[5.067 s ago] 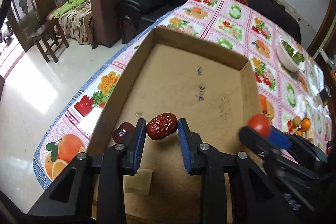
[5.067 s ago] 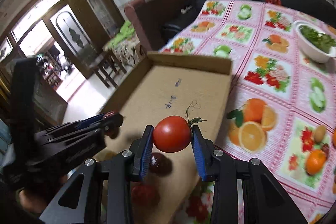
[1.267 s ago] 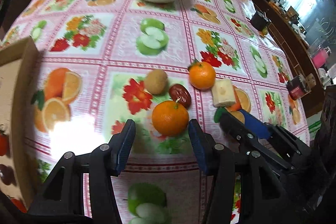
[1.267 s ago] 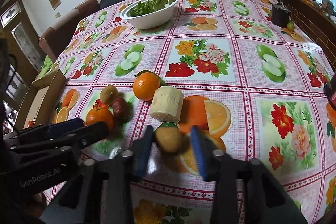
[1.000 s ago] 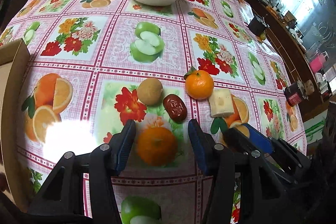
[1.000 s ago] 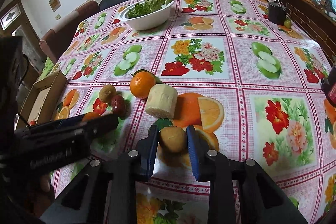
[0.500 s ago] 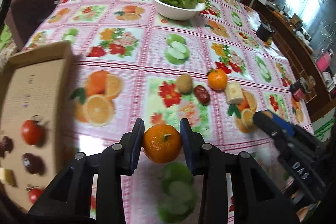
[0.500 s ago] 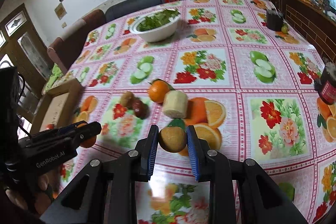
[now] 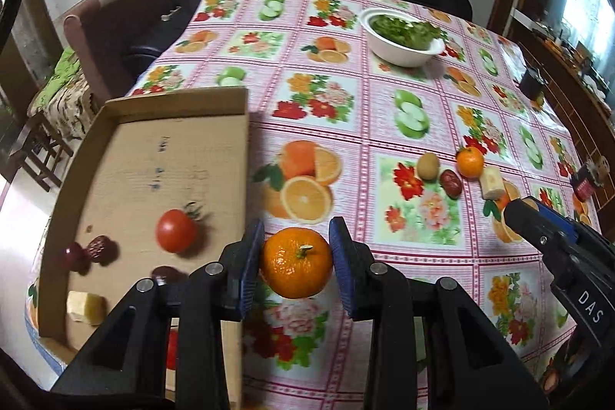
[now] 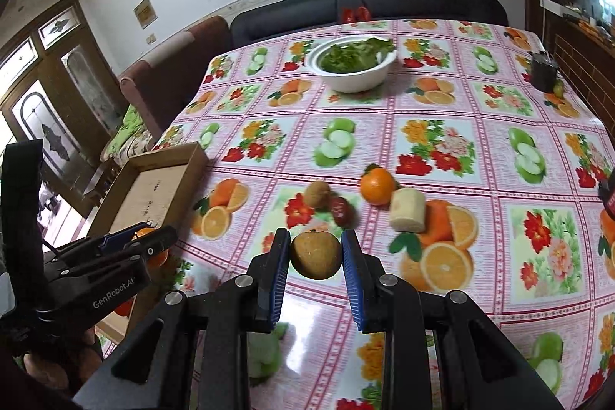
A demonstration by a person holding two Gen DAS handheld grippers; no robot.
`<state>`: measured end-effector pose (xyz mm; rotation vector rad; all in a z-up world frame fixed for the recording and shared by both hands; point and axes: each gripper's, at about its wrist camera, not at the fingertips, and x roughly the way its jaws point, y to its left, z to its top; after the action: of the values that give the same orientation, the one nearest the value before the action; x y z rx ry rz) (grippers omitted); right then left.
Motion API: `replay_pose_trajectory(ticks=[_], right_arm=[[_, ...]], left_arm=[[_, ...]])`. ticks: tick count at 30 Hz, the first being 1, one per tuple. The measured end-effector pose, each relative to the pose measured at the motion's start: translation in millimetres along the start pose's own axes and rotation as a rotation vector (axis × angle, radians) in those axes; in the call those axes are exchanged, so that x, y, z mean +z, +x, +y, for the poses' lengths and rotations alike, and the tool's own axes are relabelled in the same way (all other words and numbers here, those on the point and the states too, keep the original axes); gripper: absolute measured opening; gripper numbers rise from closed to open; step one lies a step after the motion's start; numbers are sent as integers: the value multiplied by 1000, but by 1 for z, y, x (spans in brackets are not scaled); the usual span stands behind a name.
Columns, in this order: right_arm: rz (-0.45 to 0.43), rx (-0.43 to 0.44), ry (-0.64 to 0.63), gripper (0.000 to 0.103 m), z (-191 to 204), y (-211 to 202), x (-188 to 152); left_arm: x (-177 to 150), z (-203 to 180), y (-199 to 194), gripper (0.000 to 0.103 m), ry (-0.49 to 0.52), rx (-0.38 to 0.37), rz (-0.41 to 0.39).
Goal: Organize fruits
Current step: 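Carry the orange and kiwi over the cardboard tray with both tools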
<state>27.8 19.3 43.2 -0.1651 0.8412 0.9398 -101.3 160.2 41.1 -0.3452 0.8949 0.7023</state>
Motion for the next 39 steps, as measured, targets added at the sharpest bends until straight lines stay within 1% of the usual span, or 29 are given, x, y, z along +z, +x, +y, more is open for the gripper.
replay_pose_trajectory(ticks=[9, 24, 31, 39], right_arm=[[10, 25, -45, 28, 27, 2, 0], [37, 67, -96, 28, 62, 11, -1], [49, 79, -118, 28, 74, 17, -1], [62, 85, -128, 28, 79, 22, -3]], left_arm=[[-4, 22, -6, 33, -39, 21, -13], [-7, 54, -12, 33, -85, 59, -32], [-6, 64, -15, 33, -101, 80, -44], [-6, 69, -17, 33, -100, 100, -51]])
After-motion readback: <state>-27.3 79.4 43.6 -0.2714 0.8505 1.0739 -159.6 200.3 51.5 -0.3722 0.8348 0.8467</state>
